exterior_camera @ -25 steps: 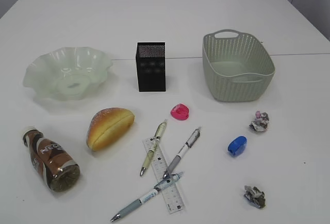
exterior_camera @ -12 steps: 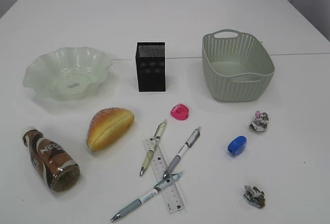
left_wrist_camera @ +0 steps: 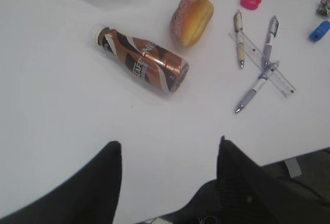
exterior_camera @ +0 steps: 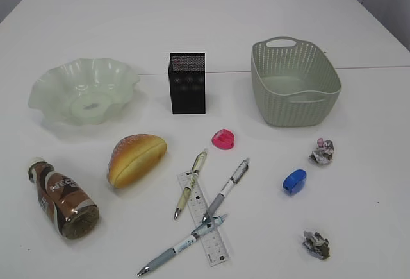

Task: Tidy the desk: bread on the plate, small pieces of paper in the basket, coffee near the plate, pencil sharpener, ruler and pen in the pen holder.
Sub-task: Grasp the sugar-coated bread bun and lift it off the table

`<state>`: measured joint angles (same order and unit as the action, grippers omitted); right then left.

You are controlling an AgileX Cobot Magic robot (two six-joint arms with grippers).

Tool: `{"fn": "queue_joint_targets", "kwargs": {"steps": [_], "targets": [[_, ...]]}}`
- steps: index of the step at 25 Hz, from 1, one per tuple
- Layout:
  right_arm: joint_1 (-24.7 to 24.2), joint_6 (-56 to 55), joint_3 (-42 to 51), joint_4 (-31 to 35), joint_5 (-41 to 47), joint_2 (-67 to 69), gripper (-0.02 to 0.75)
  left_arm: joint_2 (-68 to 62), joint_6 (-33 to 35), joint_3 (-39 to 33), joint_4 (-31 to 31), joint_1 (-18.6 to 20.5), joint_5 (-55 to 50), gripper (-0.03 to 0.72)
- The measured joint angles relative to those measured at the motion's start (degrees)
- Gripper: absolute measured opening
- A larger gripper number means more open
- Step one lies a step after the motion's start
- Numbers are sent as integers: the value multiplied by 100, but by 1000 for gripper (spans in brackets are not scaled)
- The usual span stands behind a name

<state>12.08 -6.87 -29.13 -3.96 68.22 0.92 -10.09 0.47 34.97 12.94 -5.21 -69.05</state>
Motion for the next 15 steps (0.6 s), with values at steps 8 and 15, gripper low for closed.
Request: {"fn": "queue_joint_targets", "kwargs": {"steps": [8,15], "targets": [[0,-542,-301,352,252,1715,398,-1950,469,906,33,0,-5,568],[0,-604,-886,515,113,3665,398,-3868,907,1920,33,0,293,582]]}}
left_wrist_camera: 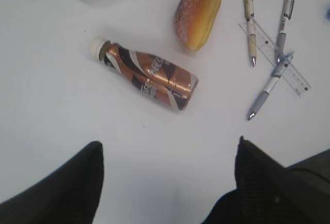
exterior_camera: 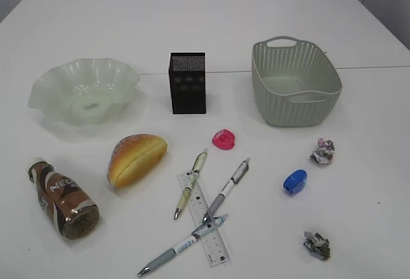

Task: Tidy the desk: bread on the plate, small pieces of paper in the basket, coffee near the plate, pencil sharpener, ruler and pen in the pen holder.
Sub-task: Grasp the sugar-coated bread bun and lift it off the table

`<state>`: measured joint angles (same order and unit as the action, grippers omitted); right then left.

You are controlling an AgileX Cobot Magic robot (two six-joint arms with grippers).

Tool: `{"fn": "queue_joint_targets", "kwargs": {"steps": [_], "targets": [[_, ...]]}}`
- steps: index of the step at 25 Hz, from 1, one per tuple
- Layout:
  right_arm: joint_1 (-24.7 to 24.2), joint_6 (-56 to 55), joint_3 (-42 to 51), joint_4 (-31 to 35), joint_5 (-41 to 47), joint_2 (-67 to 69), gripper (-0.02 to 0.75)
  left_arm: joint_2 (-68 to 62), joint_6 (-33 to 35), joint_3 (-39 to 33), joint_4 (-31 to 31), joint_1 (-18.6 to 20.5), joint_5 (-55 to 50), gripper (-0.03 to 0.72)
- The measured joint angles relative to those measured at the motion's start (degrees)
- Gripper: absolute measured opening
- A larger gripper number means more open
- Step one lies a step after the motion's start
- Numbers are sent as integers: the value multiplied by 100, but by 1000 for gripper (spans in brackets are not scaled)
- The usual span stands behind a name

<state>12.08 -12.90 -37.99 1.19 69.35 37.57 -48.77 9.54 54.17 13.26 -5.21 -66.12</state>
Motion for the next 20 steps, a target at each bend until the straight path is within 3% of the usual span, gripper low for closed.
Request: {"fn": "queue_joint_targets", "kwargs": {"steps": [7,16,20], "targets": [[0,192,-679,528,13,1553,398,-1629,371,1227,68,-93,110,583],[0,568,-749,828,-29,2488,398,-3652,466,2464,-319,-1353,144,585],[0,568,-760,911,-270,2488,398,-4344,466,2563,-506,-1643,306,592]]}}
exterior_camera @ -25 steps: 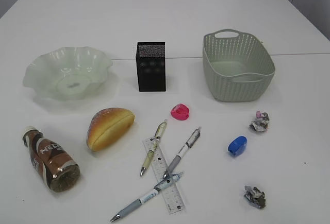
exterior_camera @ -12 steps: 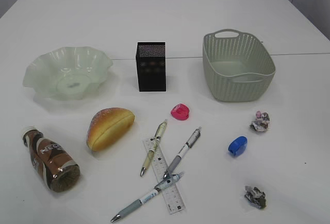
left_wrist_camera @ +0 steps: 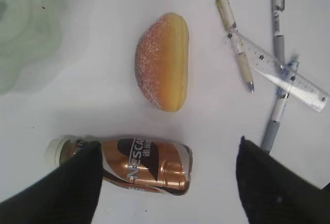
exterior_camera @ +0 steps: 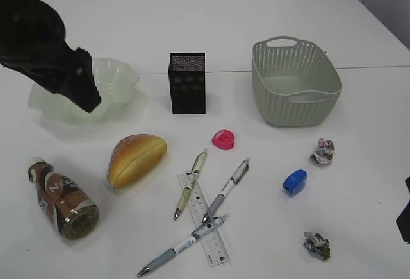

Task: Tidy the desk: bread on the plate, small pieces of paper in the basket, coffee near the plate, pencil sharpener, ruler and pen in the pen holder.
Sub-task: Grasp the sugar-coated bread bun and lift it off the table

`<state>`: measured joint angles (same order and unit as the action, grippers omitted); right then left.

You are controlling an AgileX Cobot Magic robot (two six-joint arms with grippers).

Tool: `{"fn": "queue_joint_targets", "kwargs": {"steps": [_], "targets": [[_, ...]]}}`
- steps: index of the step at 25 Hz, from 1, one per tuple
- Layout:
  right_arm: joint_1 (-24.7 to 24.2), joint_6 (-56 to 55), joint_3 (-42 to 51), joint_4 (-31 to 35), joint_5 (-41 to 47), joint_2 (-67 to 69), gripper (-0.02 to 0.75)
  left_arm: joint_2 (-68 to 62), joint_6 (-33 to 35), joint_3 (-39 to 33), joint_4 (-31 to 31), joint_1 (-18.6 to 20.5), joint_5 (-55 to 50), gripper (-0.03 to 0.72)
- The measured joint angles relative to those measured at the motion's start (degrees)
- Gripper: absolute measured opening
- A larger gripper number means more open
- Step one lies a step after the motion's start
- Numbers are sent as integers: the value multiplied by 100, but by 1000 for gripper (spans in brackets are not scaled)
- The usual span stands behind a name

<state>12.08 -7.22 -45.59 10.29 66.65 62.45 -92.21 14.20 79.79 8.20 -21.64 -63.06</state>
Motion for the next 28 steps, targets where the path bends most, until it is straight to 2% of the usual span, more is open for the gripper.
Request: {"fn": "queue_joint_targets", "kwargs": {"steps": [5,9,21,28], "targets": [[0,11,0,13,-10,0,398,-716,12,2,-404,-226,270,599],[0,11,0,118,59,0,398,-1054,15,12,-468,-402,859,599],[0,19,0,440,84,0,398,-1956,24,41,-267,-409,1567,599],[0,19,0,440,97,0,398,-2379,24,604,-267,-409,1400,599]]}}
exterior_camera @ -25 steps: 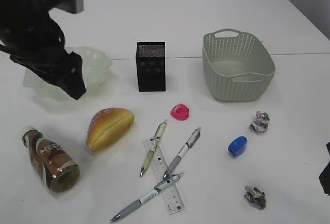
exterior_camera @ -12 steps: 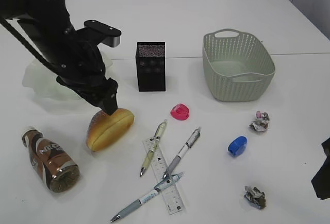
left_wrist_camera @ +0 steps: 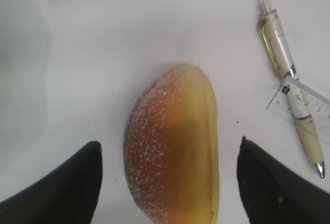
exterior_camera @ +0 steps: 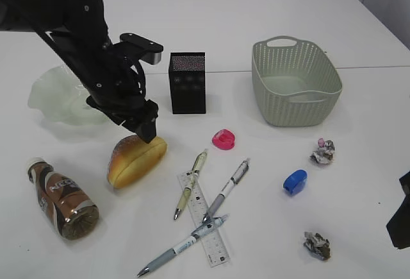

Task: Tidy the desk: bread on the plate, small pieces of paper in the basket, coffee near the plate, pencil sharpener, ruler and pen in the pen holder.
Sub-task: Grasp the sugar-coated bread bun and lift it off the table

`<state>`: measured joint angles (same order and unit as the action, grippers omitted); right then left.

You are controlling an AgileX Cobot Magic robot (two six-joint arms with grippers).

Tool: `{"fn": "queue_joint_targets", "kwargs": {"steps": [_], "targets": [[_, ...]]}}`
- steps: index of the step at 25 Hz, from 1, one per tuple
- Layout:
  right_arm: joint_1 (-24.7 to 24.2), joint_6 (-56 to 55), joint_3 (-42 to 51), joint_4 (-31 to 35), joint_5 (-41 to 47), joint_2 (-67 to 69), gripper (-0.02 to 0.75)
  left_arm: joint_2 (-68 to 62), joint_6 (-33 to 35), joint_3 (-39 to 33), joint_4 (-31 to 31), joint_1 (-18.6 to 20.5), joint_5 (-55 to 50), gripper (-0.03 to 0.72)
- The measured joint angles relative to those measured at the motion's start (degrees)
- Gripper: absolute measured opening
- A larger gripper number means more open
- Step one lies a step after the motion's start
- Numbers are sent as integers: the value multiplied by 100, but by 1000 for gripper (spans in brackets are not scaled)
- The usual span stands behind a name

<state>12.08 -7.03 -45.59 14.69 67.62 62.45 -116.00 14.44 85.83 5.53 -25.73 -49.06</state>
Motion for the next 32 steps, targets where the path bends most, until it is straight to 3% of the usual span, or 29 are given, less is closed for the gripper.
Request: {"fn": "queue_joint_targets", "kwargs": {"steps": [21,24,29,32], "targets": [[0,0,0,13,21,0,398,-832,0,171,-89,0,-299,583],[0,0,0,13,32,0,398,-843,0,179,-89,0,-299,516],[0,0,0,13,54,0,398,-843,0,193,-89,0,-343,281],[0,0,0,13,54,0,398,-843,0,247,-89,0,-483,234]]}}
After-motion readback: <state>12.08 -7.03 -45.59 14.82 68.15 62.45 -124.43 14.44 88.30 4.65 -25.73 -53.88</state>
